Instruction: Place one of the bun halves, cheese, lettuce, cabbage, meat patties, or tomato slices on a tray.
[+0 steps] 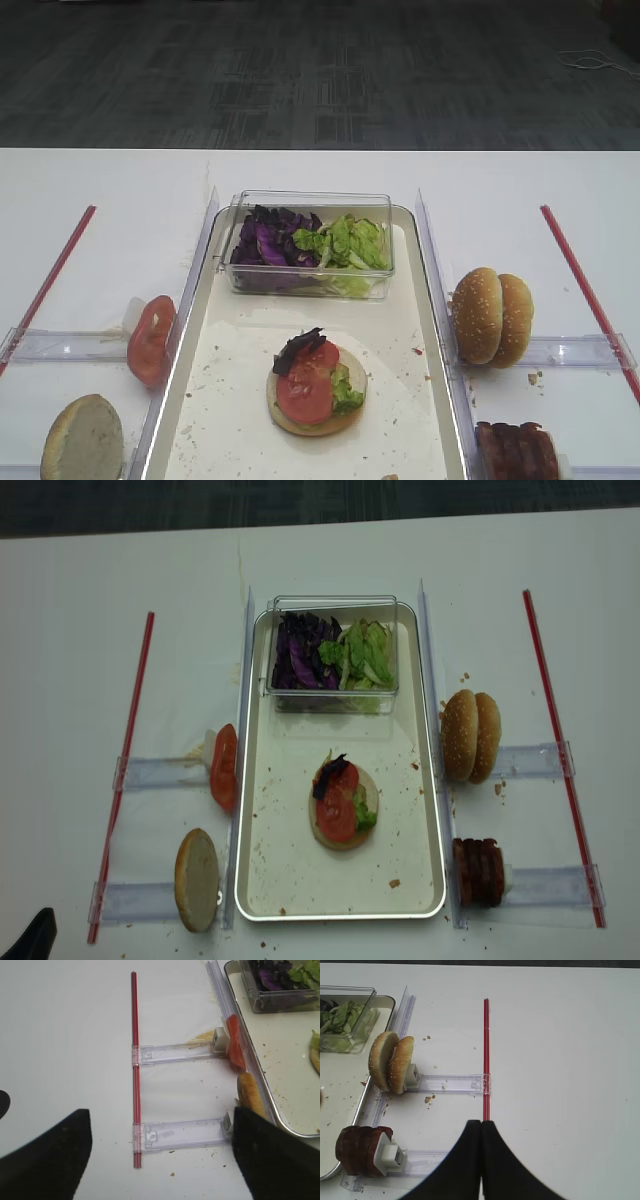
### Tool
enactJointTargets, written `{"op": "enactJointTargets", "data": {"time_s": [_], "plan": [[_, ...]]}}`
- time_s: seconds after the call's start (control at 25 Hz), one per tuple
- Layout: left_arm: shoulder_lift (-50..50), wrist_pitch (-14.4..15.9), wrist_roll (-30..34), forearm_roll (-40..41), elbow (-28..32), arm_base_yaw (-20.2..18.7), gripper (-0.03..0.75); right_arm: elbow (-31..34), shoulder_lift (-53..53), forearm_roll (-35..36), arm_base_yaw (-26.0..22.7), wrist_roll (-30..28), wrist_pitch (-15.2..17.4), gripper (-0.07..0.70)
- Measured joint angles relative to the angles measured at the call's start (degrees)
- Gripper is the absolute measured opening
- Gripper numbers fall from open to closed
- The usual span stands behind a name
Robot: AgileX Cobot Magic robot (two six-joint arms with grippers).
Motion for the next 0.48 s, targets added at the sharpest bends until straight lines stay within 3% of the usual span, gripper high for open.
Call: {"op": "enactJointTargets", "data": {"time_s": [0.48], "plan": [[0.0,0.0,0.0,0.0,0.0,0.0,0.564,0.0,0.0,0.0,0.0,0.0,0.0,0.315]]}}
